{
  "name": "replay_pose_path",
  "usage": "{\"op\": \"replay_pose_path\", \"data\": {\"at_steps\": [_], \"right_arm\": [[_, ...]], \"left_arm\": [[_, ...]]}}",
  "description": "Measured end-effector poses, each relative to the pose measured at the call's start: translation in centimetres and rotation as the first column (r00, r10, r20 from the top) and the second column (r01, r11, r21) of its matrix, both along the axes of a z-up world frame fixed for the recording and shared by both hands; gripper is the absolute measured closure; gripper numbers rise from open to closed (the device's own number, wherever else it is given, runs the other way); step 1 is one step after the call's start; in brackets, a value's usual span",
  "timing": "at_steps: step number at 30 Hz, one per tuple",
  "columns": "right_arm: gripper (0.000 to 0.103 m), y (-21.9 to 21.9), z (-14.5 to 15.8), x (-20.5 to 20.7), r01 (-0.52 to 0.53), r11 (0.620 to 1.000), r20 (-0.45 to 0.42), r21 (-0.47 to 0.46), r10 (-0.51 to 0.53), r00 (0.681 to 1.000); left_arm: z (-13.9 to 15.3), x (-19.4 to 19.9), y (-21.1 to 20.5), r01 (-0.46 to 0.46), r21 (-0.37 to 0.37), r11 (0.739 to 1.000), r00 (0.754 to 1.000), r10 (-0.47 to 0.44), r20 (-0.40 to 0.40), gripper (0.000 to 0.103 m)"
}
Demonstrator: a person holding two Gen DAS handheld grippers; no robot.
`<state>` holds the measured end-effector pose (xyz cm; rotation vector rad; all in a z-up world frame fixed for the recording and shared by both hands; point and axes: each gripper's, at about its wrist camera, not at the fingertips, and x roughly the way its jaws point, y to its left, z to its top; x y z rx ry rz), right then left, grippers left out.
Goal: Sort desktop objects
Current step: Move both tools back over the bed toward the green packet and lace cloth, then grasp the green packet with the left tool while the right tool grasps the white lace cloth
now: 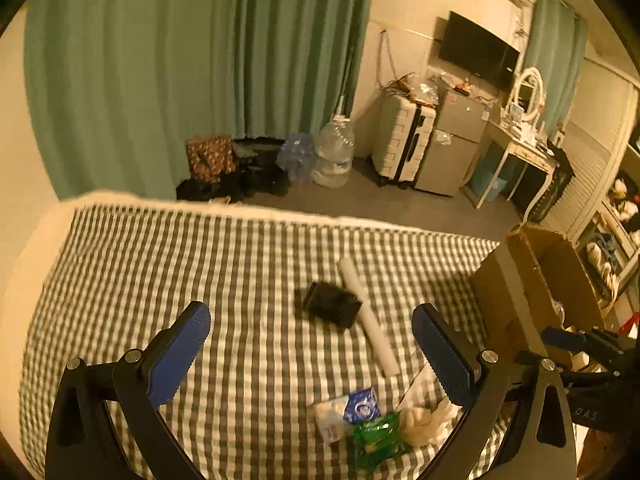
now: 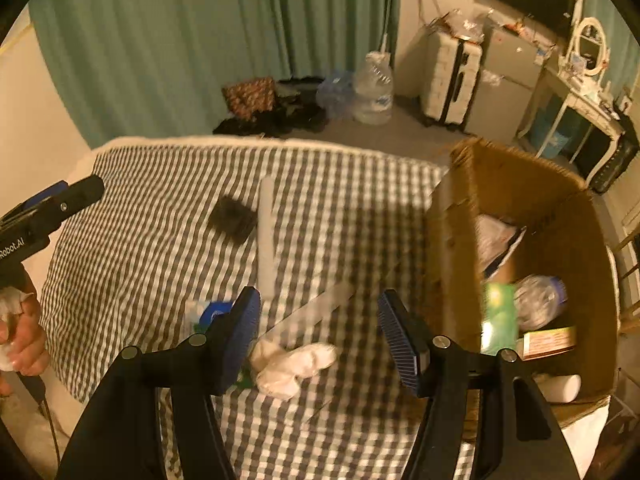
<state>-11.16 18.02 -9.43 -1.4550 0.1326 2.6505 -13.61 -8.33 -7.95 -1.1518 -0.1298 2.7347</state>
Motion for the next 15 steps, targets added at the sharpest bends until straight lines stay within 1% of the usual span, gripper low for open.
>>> {"op": "replay_pose_path", "data": {"at_steps": [2,7,12,15], "right_arm": [[0.042,-0.4,-1.2,0.2,-0.016,1.0,0.018,-0.005,0.016,1.0],[0.042,-0.7,-3.6,0.3,-0.039,0.999,0.053,-0.007,0.039,0.998],[0.042,-2.0,-6.1,0.5,-0.098,0.995,0.086,0.02,0.096,0.992],[0.042,-2.6,-7.7,0.7,-0.117,0.993,0.125,0.014,0.115,0.986]], "left_arm": [[-1.8,0.7,-0.1,0.006,0.003,1.0,1.0,-0.006,0.028,0.0],[-7.0,3.2,1.2,0.077,-0.043,0.996,0.99,-0.071,0.121,0.0],[-10.7,5.8,2.7,0.123,-0.079,0.989,0.977,-0.107,0.186,0.0],[-12.2,6.4,3.7,0.14,-0.087,0.986,0.968,-0.118,0.219,0.0]]}}
